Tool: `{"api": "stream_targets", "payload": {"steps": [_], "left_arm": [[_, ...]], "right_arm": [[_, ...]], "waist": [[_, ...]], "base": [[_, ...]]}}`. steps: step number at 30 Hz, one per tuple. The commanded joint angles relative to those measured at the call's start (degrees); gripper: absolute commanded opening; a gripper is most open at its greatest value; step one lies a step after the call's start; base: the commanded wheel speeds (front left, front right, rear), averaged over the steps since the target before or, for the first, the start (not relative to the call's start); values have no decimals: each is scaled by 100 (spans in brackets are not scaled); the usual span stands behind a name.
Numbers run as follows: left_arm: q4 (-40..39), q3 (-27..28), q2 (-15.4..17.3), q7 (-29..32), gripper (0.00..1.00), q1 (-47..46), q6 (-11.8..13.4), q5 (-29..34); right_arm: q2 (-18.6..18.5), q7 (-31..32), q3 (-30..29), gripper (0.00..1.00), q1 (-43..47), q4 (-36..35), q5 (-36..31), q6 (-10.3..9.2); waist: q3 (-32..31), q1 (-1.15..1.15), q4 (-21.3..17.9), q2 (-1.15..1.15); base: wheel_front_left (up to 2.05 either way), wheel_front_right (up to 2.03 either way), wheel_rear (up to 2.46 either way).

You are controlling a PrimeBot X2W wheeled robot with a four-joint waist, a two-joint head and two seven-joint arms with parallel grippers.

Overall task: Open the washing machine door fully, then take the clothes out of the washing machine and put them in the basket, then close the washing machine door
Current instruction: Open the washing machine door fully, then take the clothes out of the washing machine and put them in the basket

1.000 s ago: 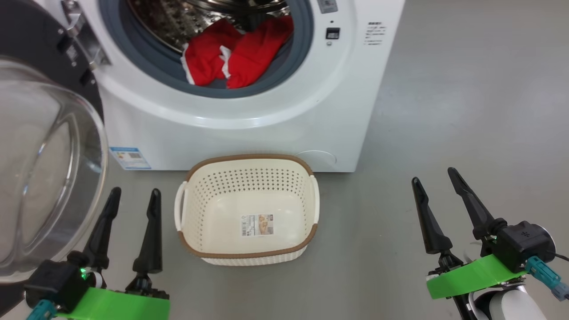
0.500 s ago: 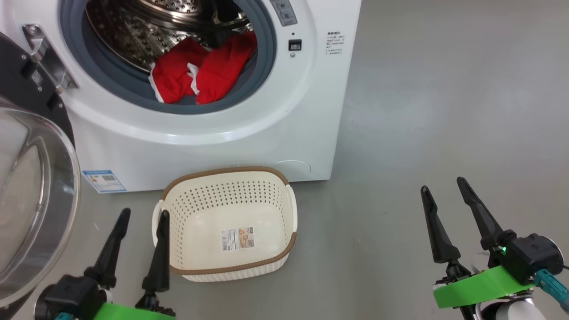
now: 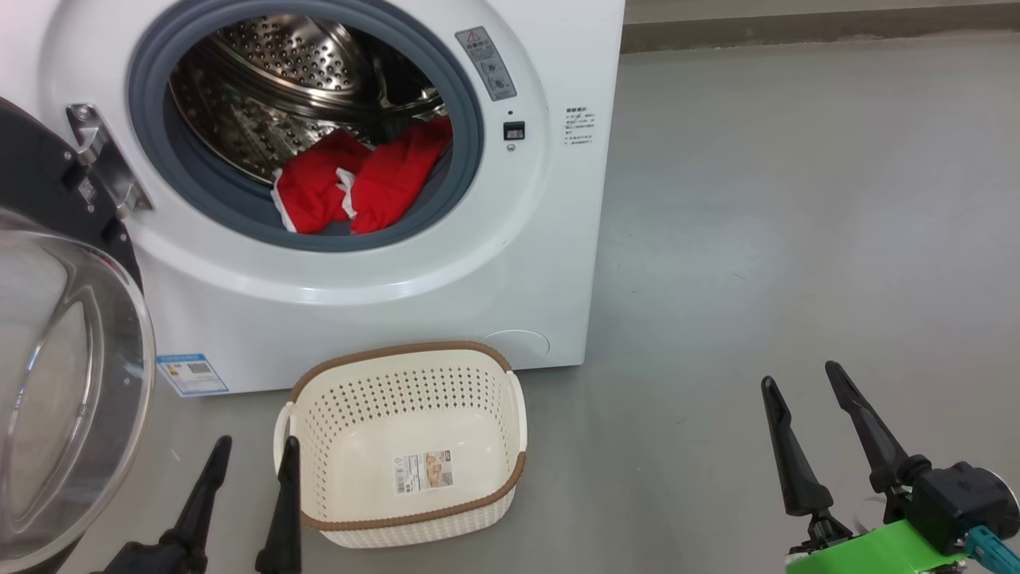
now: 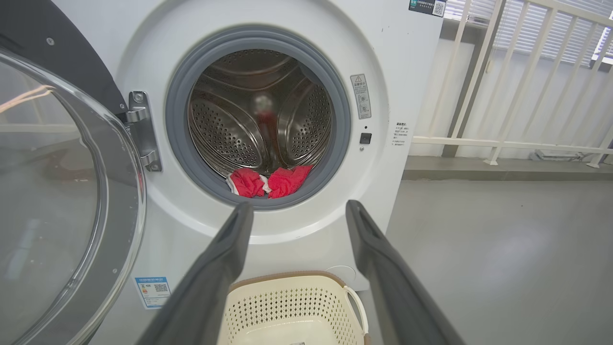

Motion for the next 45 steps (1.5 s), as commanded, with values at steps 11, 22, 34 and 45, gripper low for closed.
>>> {"api": "stream_targets", "payload": {"steps": [11, 22, 34, 45], "left_arm": [[-277, 189, 167, -42, 100, 103, 158, 171], [-364, 125, 189, 16, 100, 183, 230, 181], [-471, 111, 224, 90, 100, 199, 393, 235], [-582, 29, 285, 141, 100, 222, 368, 208]], "right_arm": [[-25, 17, -71, 100, 131, -384, 76, 36], [-25, 22, -101, 100, 174, -382, 141, 36], [-25, 35, -115, 100, 217, -408, 161, 36], [-25, 55, -91, 100, 228, -395, 194, 36]], "waist": [[-40, 0, 0, 0], [-71, 0, -8, 0], [-66, 0, 33, 0], [-56, 0, 65, 0]], "base": [[0, 0, 0], [0, 0, 0], [22, -22, 0], [153, -153, 0]]}}
